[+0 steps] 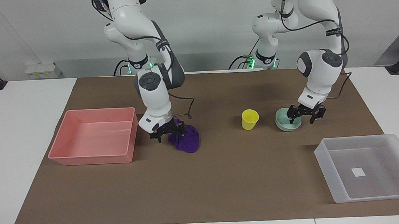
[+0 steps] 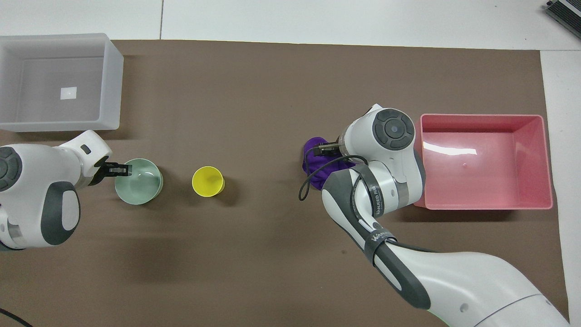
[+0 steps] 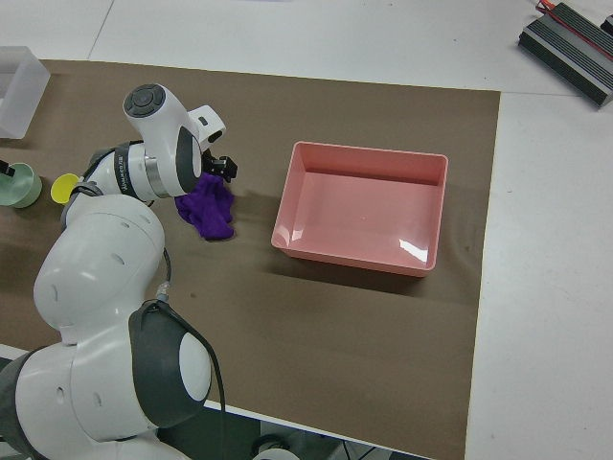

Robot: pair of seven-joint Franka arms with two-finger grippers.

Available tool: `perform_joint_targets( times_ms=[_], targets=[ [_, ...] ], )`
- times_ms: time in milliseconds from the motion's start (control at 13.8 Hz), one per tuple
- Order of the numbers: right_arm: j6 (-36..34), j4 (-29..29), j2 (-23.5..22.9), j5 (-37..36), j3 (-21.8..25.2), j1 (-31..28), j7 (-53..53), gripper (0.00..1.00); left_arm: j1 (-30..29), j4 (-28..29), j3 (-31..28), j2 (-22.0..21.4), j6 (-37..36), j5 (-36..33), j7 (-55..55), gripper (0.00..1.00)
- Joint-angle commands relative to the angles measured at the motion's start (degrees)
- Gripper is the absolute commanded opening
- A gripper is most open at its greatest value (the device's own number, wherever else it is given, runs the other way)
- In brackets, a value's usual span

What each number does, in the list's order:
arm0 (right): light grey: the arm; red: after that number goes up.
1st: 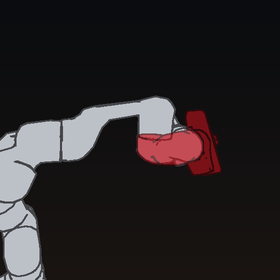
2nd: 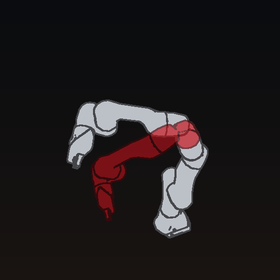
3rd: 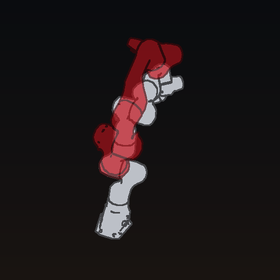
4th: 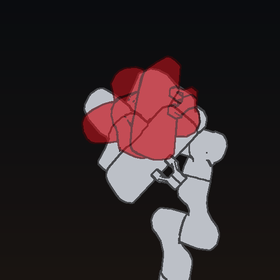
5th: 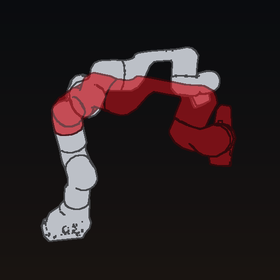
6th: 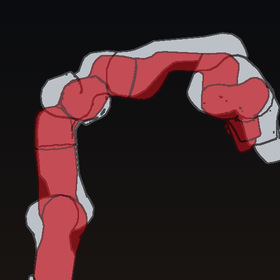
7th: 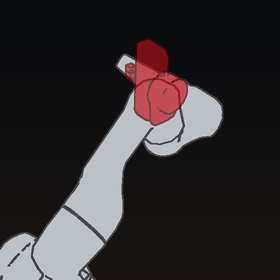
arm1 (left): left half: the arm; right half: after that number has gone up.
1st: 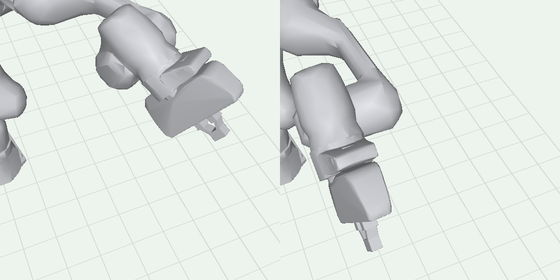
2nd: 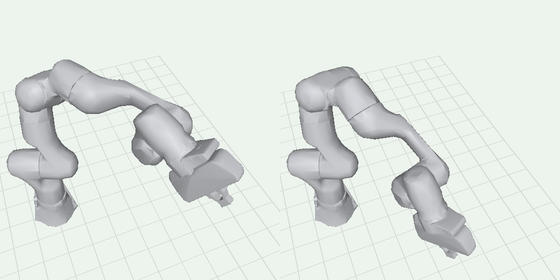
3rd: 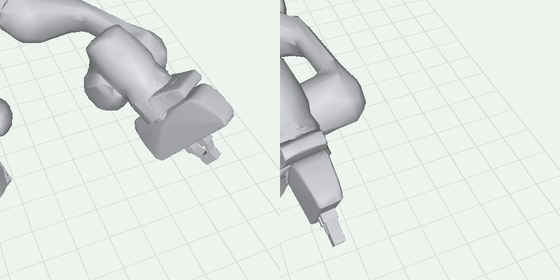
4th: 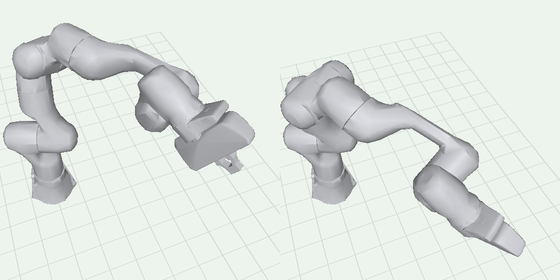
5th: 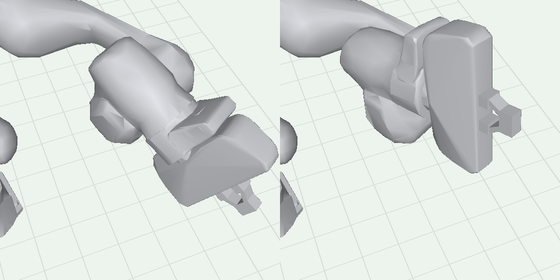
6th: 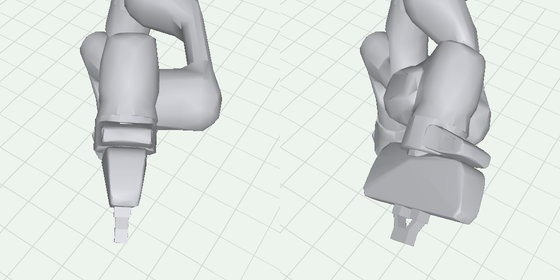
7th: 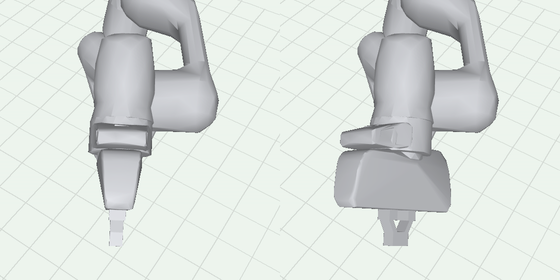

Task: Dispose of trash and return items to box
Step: 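Reach the left gripper to the green bowl while the right gripper grasps the cloth, then carry the green bowl into the clear box while the right gripper lifts the cloth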

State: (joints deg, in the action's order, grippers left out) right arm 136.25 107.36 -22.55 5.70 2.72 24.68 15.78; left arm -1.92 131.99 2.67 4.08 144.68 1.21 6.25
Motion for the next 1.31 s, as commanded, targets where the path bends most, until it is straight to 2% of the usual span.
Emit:
perform_joint_targets(
  times_ms=[0, 145, 218, 291, 364, 436, 727, 1236],
  targets=[
    [2.4, 3.8, 1.1, 1.2, -0.2, -0.1, 0.5, 1.0, -0.4, 1.3, 0.4, -0.8, 0.7, -0.7, -0.6, 0.0],
    [3.0, 4.9, 1.4, 1.2, -0.2, -0.2, -0.2, 1.0, -0.3, -0.3, 0.4, -2.2, -2.8, -0.7, -0.1, 0.0],
    [2.9, 5.1, 1.4, 1.2, -0.1, -0.2, -1.1, 0.91, -0.6, -2.0, 0.4, -3.0, -6.0, -0.7, 0.2, 0.0],
    [2.8, 5.0, 1.4, 1.2, -0.1, -0.1, -0.8, 0.46, -0.8, -3.9, 0.4, -3.8, -8.9, -0.7, 0.5, 0.0],
    [2.5, 5.0, 1.4, 1.2, -0.1, -0.1, -0.1, 0.11, -0.9, -6.1, 0.3, -4.1, -11.2, -0.7, 1.0, 0.0],
    [2.3, 5.0, 1.4, 1.2, -0.1, -0.1, 1.3, 0.0, -1.3, -8.4, 0.3, -4.0, -13.0, -0.7, 1.4, 0.0],
    [-0.8, 4.0, 1.5, 1.2, -0.1, -0.2, 2.4, 0.0, -3.9, -18.0, 0.3, 0.0, -12.2, -0.8, 1.5, 0.0],
    [-9.9, 2.4, 11.8, 1.2, 0.5, -1.2, 6.7, 0.0, -9.6, -44.5, 0.3, 19.2, -15.3, -1.6, 1.8, 0.0]
  ],
)
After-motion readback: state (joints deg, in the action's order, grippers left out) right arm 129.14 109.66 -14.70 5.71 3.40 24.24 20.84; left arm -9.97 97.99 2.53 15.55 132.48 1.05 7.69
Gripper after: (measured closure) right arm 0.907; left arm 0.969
